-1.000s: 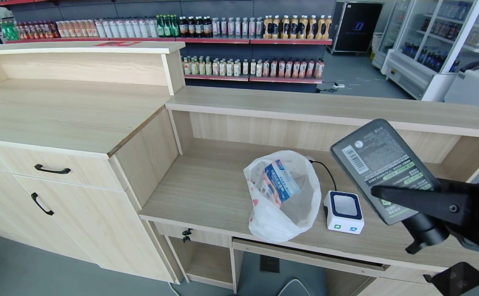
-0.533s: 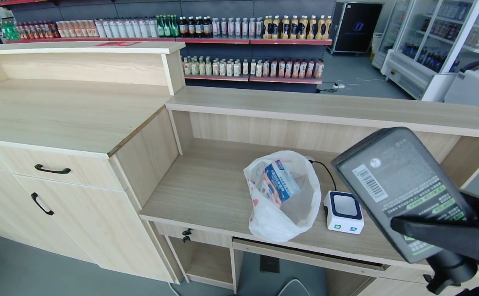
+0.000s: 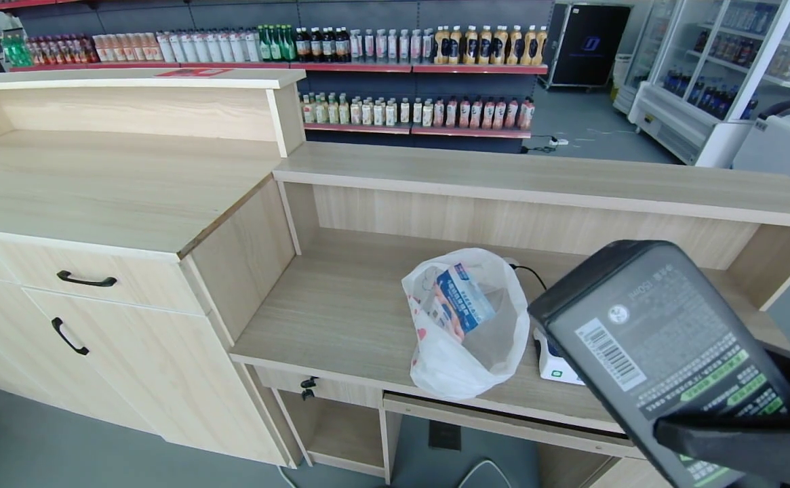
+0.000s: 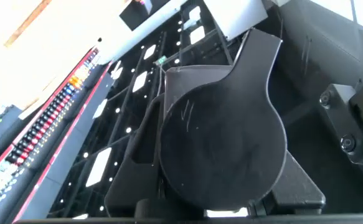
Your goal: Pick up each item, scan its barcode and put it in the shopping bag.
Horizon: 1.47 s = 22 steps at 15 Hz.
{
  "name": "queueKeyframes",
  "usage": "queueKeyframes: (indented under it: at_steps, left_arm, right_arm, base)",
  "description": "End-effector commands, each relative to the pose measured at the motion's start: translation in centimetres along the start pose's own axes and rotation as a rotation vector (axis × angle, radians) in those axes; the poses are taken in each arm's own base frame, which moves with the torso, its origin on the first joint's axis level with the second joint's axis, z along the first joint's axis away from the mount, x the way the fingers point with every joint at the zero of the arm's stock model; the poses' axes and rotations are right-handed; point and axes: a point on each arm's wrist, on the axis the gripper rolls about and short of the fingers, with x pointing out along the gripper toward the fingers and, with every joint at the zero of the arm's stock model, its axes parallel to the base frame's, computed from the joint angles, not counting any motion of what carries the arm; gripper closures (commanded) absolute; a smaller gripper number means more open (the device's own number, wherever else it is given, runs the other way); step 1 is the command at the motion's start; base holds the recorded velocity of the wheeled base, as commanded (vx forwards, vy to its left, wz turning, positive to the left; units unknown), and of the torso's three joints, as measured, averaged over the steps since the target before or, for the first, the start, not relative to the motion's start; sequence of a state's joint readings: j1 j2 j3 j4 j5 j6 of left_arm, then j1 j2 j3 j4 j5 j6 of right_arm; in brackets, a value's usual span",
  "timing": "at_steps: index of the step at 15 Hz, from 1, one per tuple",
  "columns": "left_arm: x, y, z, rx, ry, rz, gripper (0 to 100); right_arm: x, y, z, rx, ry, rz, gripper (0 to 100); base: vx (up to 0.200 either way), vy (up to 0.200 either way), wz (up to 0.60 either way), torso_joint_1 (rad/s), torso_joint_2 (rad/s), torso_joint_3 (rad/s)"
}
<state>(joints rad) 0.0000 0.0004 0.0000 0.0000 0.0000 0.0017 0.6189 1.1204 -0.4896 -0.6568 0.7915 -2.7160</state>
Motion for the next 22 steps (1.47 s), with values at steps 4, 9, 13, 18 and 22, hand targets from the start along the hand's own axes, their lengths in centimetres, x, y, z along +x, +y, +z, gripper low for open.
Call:
queueKeyframes:
  at_steps: [4,9,13,18,22]
  left_arm:
    - [0.0,0.0,0.0,0.000,0.000,0.000,0]
    - [0.0,0.0,0.0,0.000,0.000,0.000,0]
    - [0.0,0.0,0.0,0.000,0.000,0.000,0]
    - [0.0,0.0,0.0,0.000,0.000,0.000,0]
    - [0.0,0.0,0.0,0.000,0.000,0.000,0]
  right_arm:
    - [0.3,0.1,0.2,0.027,-0.014,-0.010,100]
    - [0.6,0.7,0.8,0.094,-0.060,0.014,100]
    - [0.5,0.7,0.8,0.099,-0.058,0.017,100]
    - [0.2,1.0,0.2,0.167,-0.022,0.058,100]
    - [-6.7,3.3,-1.4,1.050,0.628,0.444,100]
  base:
    - [0.000,0.000,0.00,0.000,0.00,0.000]
    - [0.000,0.000,0.00,0.000,0.00,0.000]
    - [0.000,0.000,0.00,0.000,0.00,0.000]
    - [0.000,0.000,0.00,0.000,0.00,0.000]
    - [0.000,0.000,0.00,0.000,0.00,0.000]
